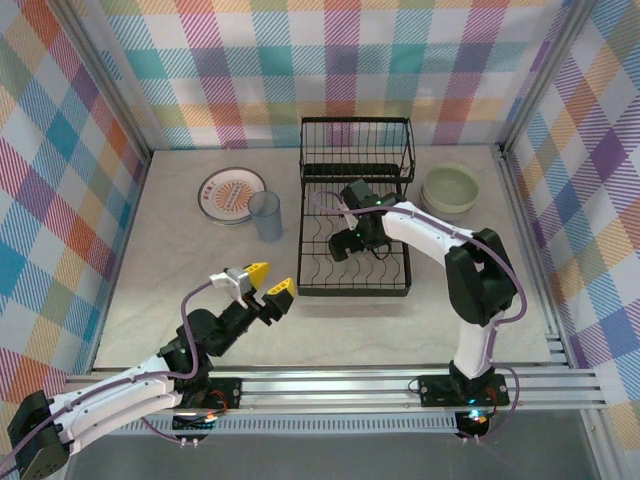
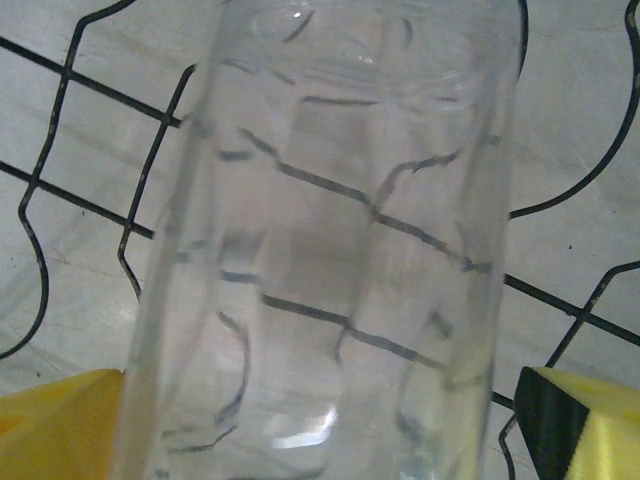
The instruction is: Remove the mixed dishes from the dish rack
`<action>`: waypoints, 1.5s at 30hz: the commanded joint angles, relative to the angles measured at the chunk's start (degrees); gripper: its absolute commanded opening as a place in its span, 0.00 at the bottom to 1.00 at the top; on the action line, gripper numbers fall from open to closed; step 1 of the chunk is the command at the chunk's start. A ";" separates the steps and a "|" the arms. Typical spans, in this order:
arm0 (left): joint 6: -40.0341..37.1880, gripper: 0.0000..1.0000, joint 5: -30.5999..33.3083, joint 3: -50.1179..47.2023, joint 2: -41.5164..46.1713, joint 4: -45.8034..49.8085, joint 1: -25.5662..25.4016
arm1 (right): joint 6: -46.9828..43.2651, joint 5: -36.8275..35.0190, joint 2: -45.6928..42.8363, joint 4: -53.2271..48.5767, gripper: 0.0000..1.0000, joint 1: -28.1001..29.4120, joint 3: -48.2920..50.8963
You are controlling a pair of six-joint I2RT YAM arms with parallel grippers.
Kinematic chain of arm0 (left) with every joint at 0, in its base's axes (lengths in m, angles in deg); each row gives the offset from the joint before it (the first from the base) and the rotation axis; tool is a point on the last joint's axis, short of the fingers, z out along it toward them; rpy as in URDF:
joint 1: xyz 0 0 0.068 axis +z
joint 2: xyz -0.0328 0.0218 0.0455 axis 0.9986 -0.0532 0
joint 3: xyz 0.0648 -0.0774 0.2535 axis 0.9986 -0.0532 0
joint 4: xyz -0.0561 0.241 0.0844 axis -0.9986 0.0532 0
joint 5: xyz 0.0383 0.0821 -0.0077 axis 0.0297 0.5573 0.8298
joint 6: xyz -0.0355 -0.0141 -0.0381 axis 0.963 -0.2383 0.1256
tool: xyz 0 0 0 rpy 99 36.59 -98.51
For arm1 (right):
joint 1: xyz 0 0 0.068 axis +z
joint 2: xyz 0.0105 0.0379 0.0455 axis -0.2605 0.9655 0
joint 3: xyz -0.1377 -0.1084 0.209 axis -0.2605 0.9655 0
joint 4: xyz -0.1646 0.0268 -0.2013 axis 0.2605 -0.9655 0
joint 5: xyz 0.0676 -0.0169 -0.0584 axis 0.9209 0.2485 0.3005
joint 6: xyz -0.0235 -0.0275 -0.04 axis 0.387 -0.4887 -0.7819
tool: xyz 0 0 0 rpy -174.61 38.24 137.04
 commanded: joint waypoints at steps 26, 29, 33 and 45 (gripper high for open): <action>-0.04 0.79 1.60 -1.18 5.39 3.83 0.33 | 10.38 -4.27 1.60 -0.53 0.82 2.13 -1.67; 0.17 0.79 1.47 -1.25 5.27 3.80 0.32 | 10.73 -3.98 0.03 -0.29 0.77 2.13 -1.22; 0.44 0.79 0.65 -1.21 4.81 3.53 0.32 | 11.59 -3.88 -3.77 1.91 0.68 2.20 0.65; 1.79 1.00 -4.31 -0.35 -1.34 -1.29 0.32 | 16.74 -1.87 -18.08 10.02 0.60 1.79 9.13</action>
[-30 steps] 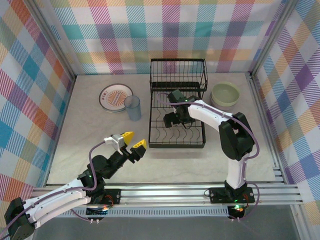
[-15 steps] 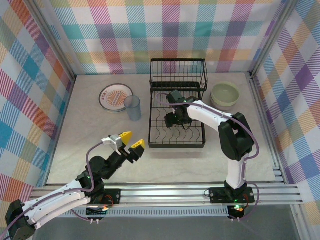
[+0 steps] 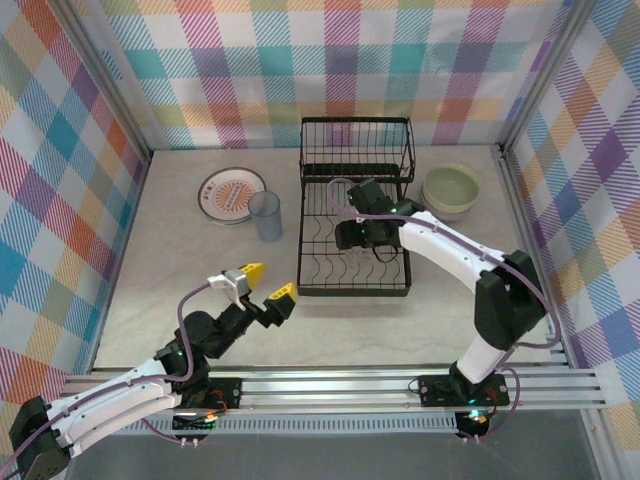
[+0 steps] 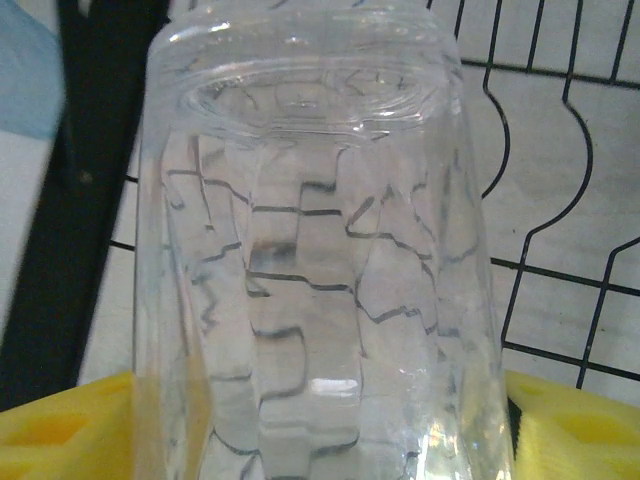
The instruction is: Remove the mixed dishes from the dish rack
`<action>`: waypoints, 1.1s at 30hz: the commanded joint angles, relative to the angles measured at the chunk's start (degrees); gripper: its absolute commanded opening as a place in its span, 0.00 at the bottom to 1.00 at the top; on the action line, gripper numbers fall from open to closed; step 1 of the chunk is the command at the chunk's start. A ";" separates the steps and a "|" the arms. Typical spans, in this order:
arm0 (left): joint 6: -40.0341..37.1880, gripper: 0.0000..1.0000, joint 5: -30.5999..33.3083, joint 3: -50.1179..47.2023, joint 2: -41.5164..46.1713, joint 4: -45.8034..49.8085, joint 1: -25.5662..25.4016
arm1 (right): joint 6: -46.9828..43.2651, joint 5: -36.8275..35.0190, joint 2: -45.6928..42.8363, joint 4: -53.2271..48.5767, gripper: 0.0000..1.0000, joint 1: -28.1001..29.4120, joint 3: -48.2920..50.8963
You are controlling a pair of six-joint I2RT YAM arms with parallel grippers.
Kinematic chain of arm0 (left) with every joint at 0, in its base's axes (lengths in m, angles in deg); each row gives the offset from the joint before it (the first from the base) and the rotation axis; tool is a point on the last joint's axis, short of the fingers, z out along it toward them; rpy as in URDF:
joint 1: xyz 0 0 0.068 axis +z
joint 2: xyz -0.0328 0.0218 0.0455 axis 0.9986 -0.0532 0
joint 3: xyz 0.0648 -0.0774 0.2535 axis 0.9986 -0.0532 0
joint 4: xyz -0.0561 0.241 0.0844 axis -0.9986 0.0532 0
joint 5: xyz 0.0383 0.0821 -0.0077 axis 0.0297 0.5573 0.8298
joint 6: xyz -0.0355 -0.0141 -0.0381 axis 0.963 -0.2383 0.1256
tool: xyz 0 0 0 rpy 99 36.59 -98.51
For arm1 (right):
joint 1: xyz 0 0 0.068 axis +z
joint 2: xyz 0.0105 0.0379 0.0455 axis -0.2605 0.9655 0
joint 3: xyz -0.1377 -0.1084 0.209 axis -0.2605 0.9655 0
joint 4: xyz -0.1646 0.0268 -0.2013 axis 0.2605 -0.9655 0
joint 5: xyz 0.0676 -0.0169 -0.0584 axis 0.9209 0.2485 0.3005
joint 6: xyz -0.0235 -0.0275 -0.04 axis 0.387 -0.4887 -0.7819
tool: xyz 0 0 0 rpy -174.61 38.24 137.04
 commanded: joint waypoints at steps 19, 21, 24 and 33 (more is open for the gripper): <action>-8.09 0.93 -17.79 8.53 -46.28 -43.56 -1.28 | 28.98 16.59 -29.99 19.27 0.56 -8.48 22.91; -8.69 0.91 -18.86 11.23 -50.84 -45.84 -1.59 | 32.11 18.26 -32.52 20.92 0.56 -9.54 25.28; -11.86 0.90 -18.43 15.55 -54.58 -45.82 -3.76 | 35.66 19.22 -36.08 22.00 0.56 -10.45 28.14; -14.55 0.85 -10.29 23.29 -61.67 -45.64 -6.69 | 41.89 21.95 -41.78 24.55 0.56 -11.54 33.02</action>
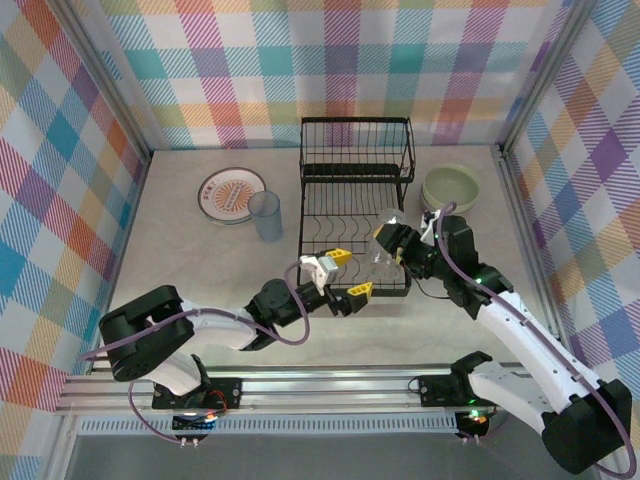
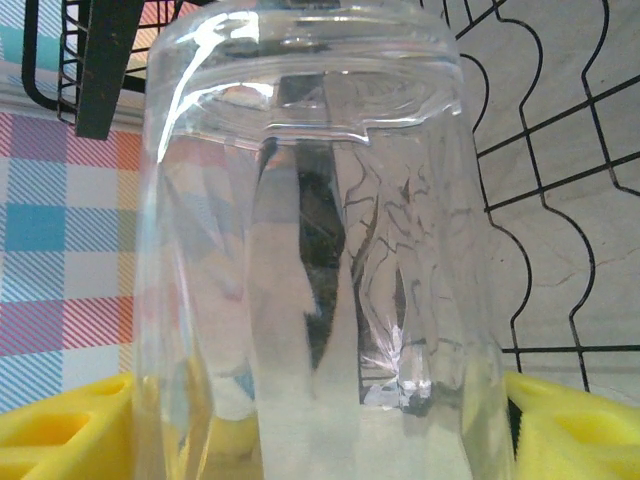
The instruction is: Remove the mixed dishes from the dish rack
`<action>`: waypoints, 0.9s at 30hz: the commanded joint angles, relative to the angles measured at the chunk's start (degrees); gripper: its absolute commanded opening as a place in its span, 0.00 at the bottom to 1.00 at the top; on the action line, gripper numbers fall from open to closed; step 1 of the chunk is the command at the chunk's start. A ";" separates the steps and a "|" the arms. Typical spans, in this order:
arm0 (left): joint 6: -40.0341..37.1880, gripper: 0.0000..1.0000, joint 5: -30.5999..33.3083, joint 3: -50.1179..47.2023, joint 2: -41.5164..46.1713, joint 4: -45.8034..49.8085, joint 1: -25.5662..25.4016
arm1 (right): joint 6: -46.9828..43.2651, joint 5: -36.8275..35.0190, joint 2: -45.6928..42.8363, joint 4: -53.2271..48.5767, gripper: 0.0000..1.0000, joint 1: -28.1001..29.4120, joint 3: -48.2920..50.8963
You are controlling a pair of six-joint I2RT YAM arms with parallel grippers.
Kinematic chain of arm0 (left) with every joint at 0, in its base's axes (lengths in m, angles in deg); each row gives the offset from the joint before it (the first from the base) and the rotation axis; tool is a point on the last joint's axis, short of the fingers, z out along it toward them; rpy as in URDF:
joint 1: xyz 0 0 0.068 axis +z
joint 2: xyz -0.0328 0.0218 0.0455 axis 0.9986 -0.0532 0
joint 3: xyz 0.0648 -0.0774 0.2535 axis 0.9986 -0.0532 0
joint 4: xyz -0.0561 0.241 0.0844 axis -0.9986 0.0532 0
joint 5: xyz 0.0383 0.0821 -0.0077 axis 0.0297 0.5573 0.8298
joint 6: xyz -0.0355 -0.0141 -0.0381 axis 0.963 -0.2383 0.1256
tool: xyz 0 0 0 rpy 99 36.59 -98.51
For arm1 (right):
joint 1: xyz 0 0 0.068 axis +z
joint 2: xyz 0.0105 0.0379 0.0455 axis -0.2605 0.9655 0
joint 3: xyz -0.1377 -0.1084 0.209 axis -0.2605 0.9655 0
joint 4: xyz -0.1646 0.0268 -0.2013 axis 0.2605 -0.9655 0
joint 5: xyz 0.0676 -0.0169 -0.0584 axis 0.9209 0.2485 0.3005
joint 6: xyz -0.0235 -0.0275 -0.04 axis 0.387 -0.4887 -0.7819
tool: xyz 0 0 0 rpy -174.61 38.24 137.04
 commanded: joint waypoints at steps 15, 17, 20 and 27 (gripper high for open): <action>-4.09 0.67 12.27 6.44 -6.83 -3.82 -2.48 | 6.76 3.02 -6.36 4.76 0.55 -0.27 3.56; -3.22 0.60 12.68 6.89 -7.20 -3.76 -2.57 | 6.92 3.06 -6.50 4.94 0.55 -0.27 3.94; -2.62 0.50 13.45 7.43 -7.76 -3.75 -2.98 | 7.29 3.10 -6.53 5.56 0.55 -0.27 4.40; -5.62 0.23 16.17 8.91 -9.17 -3.47 -5.31 | 8.29 3.10 -5.94 7.65 0.54 -0.19 5.79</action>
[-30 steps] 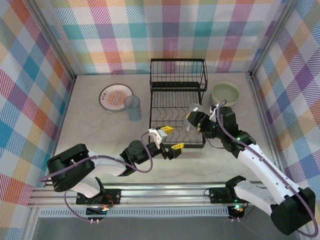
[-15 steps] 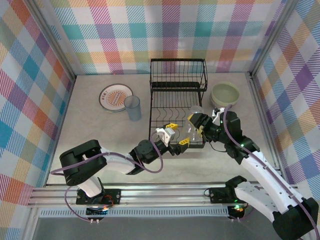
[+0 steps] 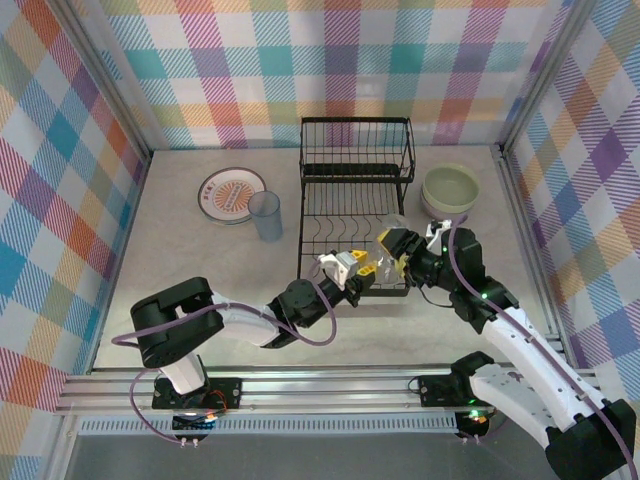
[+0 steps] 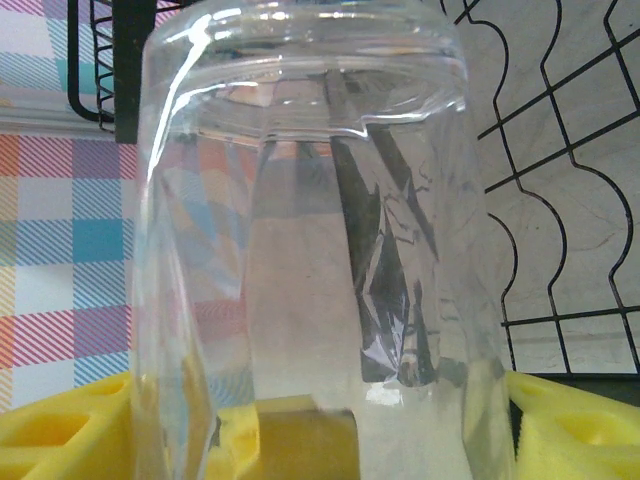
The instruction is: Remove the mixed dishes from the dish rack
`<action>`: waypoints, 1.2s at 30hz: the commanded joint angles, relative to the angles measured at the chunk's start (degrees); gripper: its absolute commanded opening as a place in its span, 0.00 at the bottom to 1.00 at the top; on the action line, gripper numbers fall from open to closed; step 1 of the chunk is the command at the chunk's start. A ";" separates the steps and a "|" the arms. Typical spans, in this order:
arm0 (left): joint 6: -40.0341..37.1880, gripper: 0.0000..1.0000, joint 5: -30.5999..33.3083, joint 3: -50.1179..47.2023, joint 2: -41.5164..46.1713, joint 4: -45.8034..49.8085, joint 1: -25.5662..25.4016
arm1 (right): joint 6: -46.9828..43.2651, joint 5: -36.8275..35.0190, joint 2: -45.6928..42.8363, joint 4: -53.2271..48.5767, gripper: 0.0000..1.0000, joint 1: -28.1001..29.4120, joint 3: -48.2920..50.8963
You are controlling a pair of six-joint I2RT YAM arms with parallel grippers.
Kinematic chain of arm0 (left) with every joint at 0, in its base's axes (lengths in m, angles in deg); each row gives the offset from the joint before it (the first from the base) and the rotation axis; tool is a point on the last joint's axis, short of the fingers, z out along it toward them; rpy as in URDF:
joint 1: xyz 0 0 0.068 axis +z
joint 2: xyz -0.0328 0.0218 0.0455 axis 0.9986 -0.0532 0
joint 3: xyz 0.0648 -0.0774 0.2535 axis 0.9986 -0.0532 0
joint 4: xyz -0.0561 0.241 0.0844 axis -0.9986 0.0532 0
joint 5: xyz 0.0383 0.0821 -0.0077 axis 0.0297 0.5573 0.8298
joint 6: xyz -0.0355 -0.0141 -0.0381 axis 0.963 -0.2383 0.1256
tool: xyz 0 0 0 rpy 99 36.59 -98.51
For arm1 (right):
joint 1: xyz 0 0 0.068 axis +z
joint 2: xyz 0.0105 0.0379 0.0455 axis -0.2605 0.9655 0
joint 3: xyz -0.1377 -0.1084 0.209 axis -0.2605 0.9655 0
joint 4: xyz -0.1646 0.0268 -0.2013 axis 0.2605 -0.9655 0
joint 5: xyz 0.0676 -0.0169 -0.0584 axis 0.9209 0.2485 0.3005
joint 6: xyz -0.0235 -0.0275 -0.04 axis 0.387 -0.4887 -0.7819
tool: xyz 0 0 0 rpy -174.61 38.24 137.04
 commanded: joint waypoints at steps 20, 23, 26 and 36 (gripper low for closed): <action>8.88 0.00 18.22 2.10 19.40 29.26 -4.30 | -18.98 -13.79 -8.02 -2.67 0.99 0.05 -2.06; 12.57 0.00 20.64 3.88 25.85 42.90 -4.05 | -23.81 -17.44 -9.80 -2.27 0.99 0.10 -2.41; 18.00 0.00 22.20 7.82 32.28 60.25 -2.84 | -28.14 -19.52 -11.93 -0.89 0.99 0.15 -2.22; 31.04 0.00 12.67 33.24 39.88 117.64 11.22 | -42.58 -11.48 -16.02 10.87 0.99 1.32 5.06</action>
